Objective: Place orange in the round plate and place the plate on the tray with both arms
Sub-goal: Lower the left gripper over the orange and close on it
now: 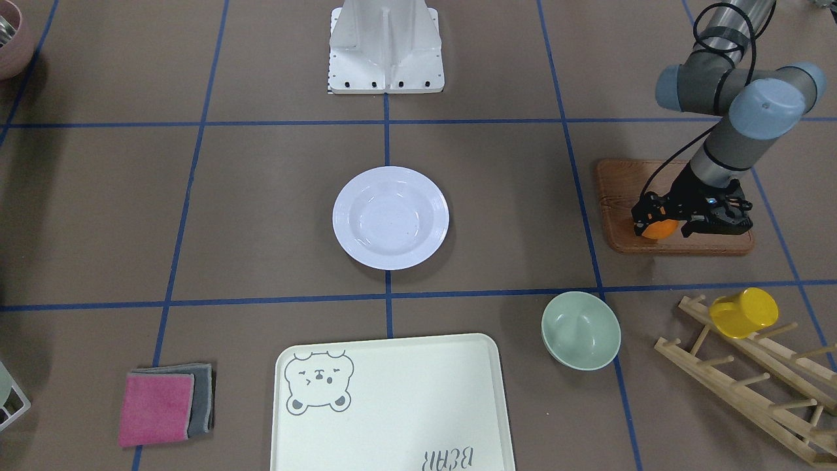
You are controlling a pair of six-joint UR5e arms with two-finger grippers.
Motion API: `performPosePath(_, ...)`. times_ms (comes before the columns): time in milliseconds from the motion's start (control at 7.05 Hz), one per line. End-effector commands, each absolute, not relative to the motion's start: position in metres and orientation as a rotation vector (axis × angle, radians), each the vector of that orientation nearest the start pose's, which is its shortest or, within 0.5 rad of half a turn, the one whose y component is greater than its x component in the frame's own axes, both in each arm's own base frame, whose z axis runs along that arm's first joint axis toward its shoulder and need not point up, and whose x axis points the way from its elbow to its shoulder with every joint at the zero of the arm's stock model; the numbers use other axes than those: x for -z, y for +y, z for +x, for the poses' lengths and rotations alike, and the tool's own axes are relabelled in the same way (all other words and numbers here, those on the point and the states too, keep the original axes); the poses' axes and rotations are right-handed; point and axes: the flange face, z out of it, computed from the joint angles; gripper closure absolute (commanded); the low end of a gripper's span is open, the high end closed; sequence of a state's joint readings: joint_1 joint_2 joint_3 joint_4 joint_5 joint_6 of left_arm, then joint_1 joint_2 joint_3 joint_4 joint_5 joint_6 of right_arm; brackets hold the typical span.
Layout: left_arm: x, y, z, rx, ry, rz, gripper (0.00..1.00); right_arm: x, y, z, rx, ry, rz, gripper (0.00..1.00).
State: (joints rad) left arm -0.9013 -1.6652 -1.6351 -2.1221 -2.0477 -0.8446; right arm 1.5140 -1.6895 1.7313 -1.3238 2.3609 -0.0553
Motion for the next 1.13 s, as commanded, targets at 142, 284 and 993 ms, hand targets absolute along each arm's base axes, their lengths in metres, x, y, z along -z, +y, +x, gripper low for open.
performPosePath(142,-0.529,-0.489,0.277,-0.022,0.812,0.182,0.02,-0.605,-0.461,0.036,0.221,-0.786,0.277,0.0)
performPosePath(284,-0.529,-0.488,0.279,-0.026,0.812,0.182,0.02,-0.604,-0.461,0.036,0.222,-0.786,0.279,0.0)
performPosePath(993,-0.537,-0.478,0.295,-0.053,0.796,0.168,0.02,-0.601,-0.465,0.036,0.204,-0.787,0.278,0.0)
